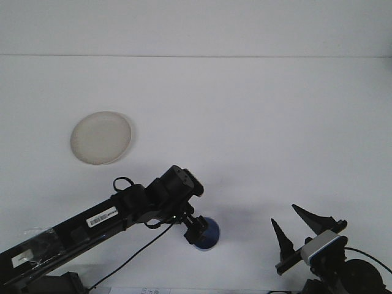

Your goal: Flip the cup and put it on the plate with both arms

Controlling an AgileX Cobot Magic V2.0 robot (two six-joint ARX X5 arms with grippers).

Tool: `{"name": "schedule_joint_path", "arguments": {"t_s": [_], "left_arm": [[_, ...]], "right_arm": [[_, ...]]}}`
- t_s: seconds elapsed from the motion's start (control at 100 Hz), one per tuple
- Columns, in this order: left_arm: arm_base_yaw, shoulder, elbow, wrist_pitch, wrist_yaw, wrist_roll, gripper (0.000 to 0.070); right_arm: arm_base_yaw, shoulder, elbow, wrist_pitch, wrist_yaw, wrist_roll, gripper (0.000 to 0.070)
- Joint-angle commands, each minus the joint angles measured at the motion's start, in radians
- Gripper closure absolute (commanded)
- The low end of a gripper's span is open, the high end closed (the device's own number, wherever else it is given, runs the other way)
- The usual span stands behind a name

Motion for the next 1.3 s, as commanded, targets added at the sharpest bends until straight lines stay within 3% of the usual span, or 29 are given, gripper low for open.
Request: {"name": "schedule_joint_path", "arguments": {"t_s": [0.0, 0.2, 0.41, 0.46, 0.55, 0.6, 0.91, 1.13, 1.29], "left_arm": [[-0.018, 0.042, 0.018, 0.002, -0.026, 0.011, 0.0235], [-0.039, 0.133, 0.018, 0.003, -0.102, 0.033, 0.0235], [-0.054, 0.180, 0.018, 0.002, -0.102, 0.033, 0.0256], [-0.061, 0.180, 0.018, 0.002, -0.102, 0.034, 0.0335], [-0.072, 0.179, 0.018, 0.002, -0.102, 0.037, 0.0592], [-0.072, 0.177, 0.018, -0.003, -0.102, 0.038, 0.0700], [-0.068, 0.172, 0.065, -0.113, -0.107, 0.104, 0.0691], [-0.014, 0.087, 0.175, -0.208, -0.226, 0.145, 0.0692], [0.121, -0.020, 0.253, -0.247, -0.329, 0.174, 0.0693]], "right_arm": [[0.010, 0.005, 0.001, 0.009, 0.005, -0.007, 0.0276], [0.010, 0.005, -0.008, 0.012, 0.004, -0.008, 0.0276], [0.010, 0.005, -0.009, 0.016, 0.005, -0.008, 0.0276], [0.010, 0.005, -0.009, 0.016, 0.005, -0.009, 0.0276], [0.010, 0.005, -0.009, 0.017, 0.005, -0.011, 0.0276], [0.010, 0.005, -0.009, 0.017, 0.004, -0.012, 0.0276], [0.010, 0.005, -0.010, 0.017, 0.005, -0.011, 0.0276], [0.010, 0.005, -0.010, 0.016, 0.005, -0.011, 0.0276], [0.010, 0.005, -0.011, 0.016, 0.004, -0.011, 0.0276]]}}
